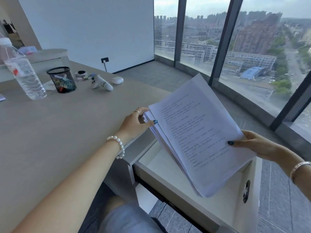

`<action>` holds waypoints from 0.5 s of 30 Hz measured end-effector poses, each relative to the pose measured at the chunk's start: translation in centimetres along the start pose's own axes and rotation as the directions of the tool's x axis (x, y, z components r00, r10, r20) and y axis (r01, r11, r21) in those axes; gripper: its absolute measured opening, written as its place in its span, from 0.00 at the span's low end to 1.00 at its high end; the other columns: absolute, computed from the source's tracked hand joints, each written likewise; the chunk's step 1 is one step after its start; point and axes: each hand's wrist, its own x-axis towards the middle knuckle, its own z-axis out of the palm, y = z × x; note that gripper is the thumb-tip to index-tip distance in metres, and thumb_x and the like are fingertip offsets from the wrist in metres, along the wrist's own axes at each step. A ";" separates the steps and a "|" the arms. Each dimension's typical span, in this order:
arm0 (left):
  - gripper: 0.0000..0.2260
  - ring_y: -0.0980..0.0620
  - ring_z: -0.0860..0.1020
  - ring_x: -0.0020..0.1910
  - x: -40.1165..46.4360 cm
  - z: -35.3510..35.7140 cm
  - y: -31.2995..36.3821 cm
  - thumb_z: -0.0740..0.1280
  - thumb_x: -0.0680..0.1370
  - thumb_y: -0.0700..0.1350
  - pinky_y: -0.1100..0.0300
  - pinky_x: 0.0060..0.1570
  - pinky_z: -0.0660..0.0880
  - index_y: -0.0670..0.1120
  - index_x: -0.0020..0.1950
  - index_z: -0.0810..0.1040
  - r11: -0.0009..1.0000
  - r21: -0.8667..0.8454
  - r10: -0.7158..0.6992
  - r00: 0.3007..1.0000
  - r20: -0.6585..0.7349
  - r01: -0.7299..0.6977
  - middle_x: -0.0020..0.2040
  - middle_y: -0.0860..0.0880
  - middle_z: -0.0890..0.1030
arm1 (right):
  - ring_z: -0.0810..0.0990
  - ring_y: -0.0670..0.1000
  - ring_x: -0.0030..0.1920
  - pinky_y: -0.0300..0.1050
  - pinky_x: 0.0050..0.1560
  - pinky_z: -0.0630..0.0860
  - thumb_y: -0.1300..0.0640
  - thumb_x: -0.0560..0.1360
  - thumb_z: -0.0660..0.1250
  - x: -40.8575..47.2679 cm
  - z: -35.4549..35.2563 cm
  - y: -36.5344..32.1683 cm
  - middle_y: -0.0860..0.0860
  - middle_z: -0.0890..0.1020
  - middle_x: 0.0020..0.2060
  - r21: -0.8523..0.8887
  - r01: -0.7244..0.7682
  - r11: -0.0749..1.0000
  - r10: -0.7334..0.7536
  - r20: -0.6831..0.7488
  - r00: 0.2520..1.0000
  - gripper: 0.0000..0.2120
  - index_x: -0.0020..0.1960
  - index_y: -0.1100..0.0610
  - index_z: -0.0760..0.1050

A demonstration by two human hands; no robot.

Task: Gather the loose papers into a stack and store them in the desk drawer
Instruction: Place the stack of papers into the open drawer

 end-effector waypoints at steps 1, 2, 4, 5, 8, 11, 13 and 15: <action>0.26 0.54 0.74 0.58 0.0 0.0 0.0 0.72 0.70 0.53 0.61 0.59 0.70 0.52 0.66 0.71 1.000 0.008 0.001 1.000 0.001 -0.001 0.63 0.49 0.76 | 0.85 0.59 0.47 0.47 0.41 0.82 0.52 0.57 0.81 0.0 0.1 0.0 0.58 0.86 0.49 0.006 0.003 1.000 -0.003 0.015 1.000 0.31 0.57 0.61 0.77; 0.27 0.54 0.74 0.59 0.0 -0.1 0.1 0.72 0.69 0.54 0.61 0.59 0.69 0.52 0.66 0.70 1.000 0.018 0.004 1.000 0.003 -0.004 0.64 0.50 0.76 | 0.85 0.59 0.47 0.46 0.41 0.82 0.50 0.53 0.82 -0.1 0.2 0.0 0.58 0.86 0.49 0.003 0.004 1.000 -0.004 0.026 1.000 0.35 0.56 0.60 0.78; 0.28 0.56 0.73 0.58 -0.1 -0.1 0.2 0.73 0.69 0.55 0.63 0.57 0.69 0.52 0.67 0.70 0.999 0.043 0.014 1.000 0.009 -0.014 0.64 0.51 0.76 | 0.84 0.60 0.48 0.47 0.42 0.82 0.52 0.55 0.81 0.1 0.2 0.1 0.58 0.85 0.50 -0.003 0.001 1.000 -0.001 0.037 0.999 0.33 0.57 0.60 0.78; 0.29 0.57 0.73 0.57 -0.2 -0.1 0.2 0.73 0.68 0.55 0.64 0.56 0.68 0.52 0.67 0.70 0.999 0.051 0.016 1.000 0.010 -0.017 0.63 0.51 0.76 | 0.84 0.60 0.49 0.49 0.43 0.83 0.55 0.60 0.78 0.3 0.1 0.1 0.58 0.85 0.50 0.003 -0.004 1.000 0.004 0.036 0.999 0.29 0.58 0.61 0.77; 0.29 0.58 0.72 0.56 -0.2 -0.1 0.2 0.73 0.68 0.55 0.65 0.55 0.67 0.52 0.67 0.70 0.999 0.051 0.015 1.000 0.009 -0.015 0.64 0.50 0.76 | 0.84 0.60 0.49 0.49 0.44 0.83 0.58 0.63 0.76 0.5 -0.2 0.1 0.58 0.85 0.50 0.022 -0.013 1.000 0.013 0.037 0.999 0.26 0.59 0.62 0.76; 0.29 0.59 0.70 0.57 -0.3 -0.1 0.2 0.73 0.68 0.55 0.65 0.57 0.66 0.52 0.67 0.69 0.999 0.051 0.018 1.000 0.015 -0.019 0.65 0.49 0.75 | 0.84 0.60 0.49 0.49 0.44 0.83 0.52 0.56 0.81 0.7 -0.3 0.0 0.58 0.85 0.50 0.012 -0.020 1.000 0.019 0.049 0.999 0.34 0.59 0.61 0.77; 0.29 0.58 0.71 0.59 -0.4 -0.1 0.2 0.73 0.68 0.55 0.64 0.58 0.67 0.52 0.67 0.69 0.998 0.057 0.016 1.000 0.015 -0.016 0.66 0.49 0.74 | 0.84 0.60 0.49 0.48 0.43 0.82 0.49 0.52 0.82 0.8 -0.4 0.1 0.58 0.85 0.51 0.000 -0.013 1.000 0.013 0.056 0.998 0.38 0.58 0.60 0.77; 0.29 0.56 0.71 0.62 -0.4 -0.1 0.2 0.73 0.68 0.55 0.63 0.60 0.67 0.53 0.67 0.69 0.998 0.061 0.009 1.000 0.013 -0.010 0.67 0.48 0.74 | 0.84 0.59 0.48 0.48 0.43 0.83 0.52 0.55 0.81 0.9 -0.6 0.0 0.59 0.85 0.52 -0.002 -0.010 1.000 0.010 0.063 0.998 0.33 0.58 0.59 0.77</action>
